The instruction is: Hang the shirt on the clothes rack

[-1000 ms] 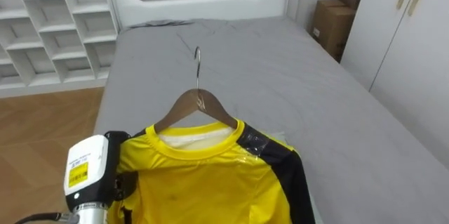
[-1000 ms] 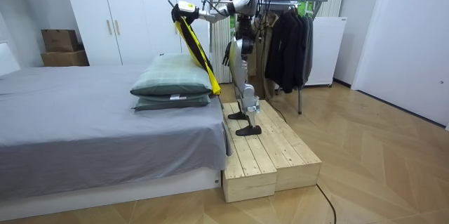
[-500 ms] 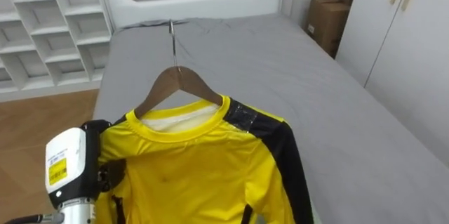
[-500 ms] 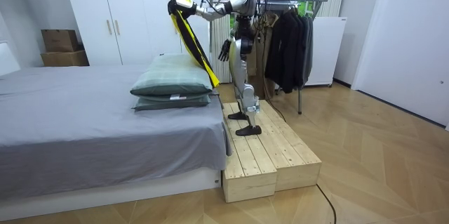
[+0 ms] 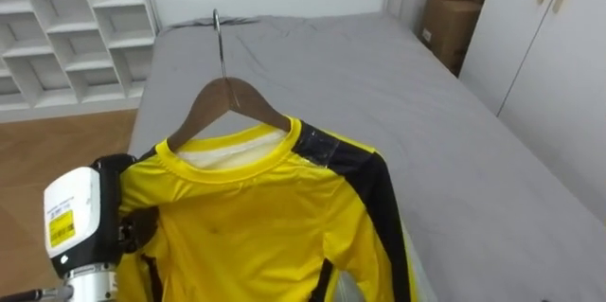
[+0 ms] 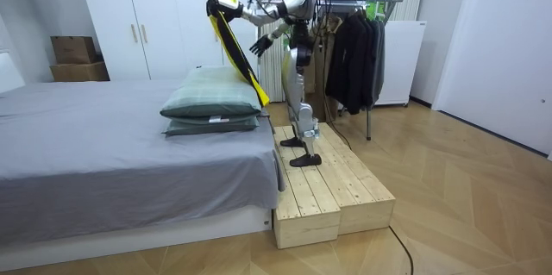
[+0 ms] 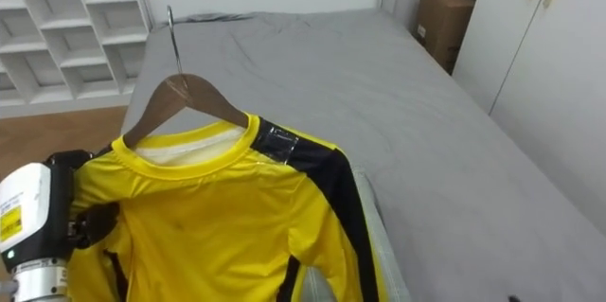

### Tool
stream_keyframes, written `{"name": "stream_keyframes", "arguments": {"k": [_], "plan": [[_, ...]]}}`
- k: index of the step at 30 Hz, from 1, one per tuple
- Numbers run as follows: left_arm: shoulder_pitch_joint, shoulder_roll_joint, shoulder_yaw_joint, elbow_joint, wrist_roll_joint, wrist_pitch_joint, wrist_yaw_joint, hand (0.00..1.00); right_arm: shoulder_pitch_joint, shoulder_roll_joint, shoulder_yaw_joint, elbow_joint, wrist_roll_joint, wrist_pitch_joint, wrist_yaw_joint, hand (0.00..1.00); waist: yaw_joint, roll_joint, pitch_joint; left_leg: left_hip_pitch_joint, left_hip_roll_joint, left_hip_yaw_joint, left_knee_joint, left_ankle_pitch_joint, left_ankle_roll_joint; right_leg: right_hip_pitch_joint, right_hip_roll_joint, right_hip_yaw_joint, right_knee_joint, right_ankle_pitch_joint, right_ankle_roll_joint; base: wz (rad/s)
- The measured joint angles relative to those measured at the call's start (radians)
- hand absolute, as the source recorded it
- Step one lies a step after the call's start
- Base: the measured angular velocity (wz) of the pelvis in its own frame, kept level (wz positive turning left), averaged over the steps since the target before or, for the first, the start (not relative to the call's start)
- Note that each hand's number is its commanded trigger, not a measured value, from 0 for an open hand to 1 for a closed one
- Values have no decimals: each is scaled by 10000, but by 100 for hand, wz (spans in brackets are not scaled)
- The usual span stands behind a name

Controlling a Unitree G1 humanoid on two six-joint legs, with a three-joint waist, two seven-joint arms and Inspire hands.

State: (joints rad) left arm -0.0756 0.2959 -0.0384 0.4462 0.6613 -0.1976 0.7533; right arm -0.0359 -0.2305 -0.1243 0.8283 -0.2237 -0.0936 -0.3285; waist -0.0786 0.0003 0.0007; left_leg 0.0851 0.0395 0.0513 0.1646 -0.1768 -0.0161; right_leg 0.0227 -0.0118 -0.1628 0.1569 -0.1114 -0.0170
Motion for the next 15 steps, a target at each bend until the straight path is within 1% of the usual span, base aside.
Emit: {"name": "stream_keyframes", "arguments": {"k": [2,3,5,8,10,13,15], "plan": [[0,-10,-182,0,-3,86,-34,100,44,4,415,-893,-841,-11,-429,0,6,-3,-7,161,9,33,-27,0,0,131,-1,14,1,5,-7,-5],[0,-24,-206,0,12,90,-75,100,47,5,502,-1090,-1106,-12,-475,0,10,-3,-24,181,9,37,-27,0,0,140,-2,15,12,5,-7,0],[-1,-65,-215,-8,86,155,-246,100,52,12,785,-1735,-1830,-37,-606,0,27,3,-26,243,9,50,-51,0,0,147,-4,-7,77,5,-8,0],[2,-158,-215,-51,104,348,-437,100,79,48,1012,-2097,-2432,-56,-683,0,80,6,-26,298,6,51,-92,-1,0,172,-14,16,121,4,-7,0],[2,-158,-198,-150,98,444,-528,100,95,153,1023,-2397,-2845,-56,-683,0,92,13,-25,264,0,39,-127,-1,0,125,-15,18,107,-2,2,0],[2,-158,-195,-290,214,453,-619,100,121,321,1027,-3003,-3313,-57,-728,0,114,47,-38,210,2,12,-138,-2,0,116,-12,-10,115,-6,0,2],[2,-176,-195,-479,361,453,-741,100,124,329,1029,-3379,-3563,-64,-772,0,191,85,-50,208,3,-5,-149,-2,0,113,-7,-33,124,-5,-1,0]]}}
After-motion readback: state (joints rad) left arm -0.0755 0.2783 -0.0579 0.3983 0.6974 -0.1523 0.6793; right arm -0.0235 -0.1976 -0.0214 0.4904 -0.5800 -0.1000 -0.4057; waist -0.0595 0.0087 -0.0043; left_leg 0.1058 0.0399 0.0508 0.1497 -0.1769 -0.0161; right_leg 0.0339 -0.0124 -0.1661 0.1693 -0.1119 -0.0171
